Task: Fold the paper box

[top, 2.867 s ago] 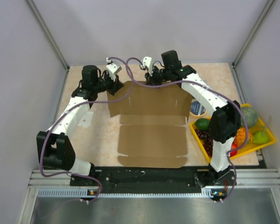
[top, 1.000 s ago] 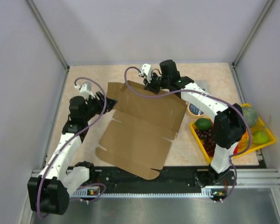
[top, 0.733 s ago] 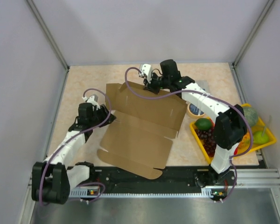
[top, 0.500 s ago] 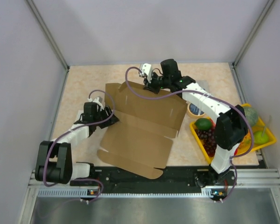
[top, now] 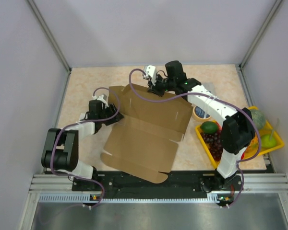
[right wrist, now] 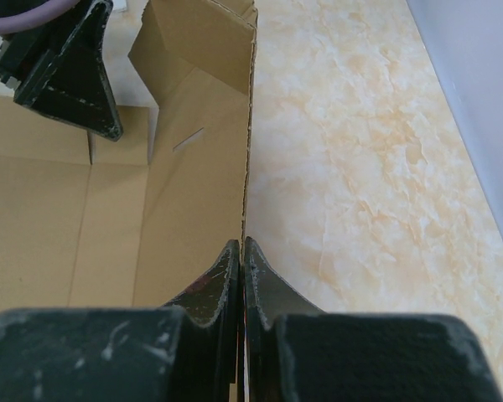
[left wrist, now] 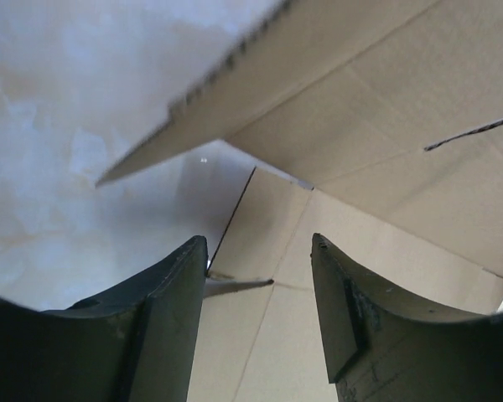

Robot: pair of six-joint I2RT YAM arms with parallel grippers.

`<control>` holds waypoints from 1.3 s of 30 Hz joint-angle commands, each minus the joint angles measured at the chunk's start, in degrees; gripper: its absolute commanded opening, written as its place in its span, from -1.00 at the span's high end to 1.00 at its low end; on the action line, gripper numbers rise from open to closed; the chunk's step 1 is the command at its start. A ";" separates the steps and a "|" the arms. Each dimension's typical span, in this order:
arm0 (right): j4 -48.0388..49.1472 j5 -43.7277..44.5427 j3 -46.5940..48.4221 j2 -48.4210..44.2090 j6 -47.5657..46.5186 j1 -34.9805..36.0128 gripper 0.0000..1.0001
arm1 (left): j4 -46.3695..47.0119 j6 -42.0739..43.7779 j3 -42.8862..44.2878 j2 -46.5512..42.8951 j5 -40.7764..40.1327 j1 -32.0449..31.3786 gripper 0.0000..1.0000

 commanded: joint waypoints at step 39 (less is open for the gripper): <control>26.90 26.35 -23.81 -11.12 -17.59 12.58 1.00 | 0.11 -0.23 -10.84 -40.55 -1.98 -5.36 -0.30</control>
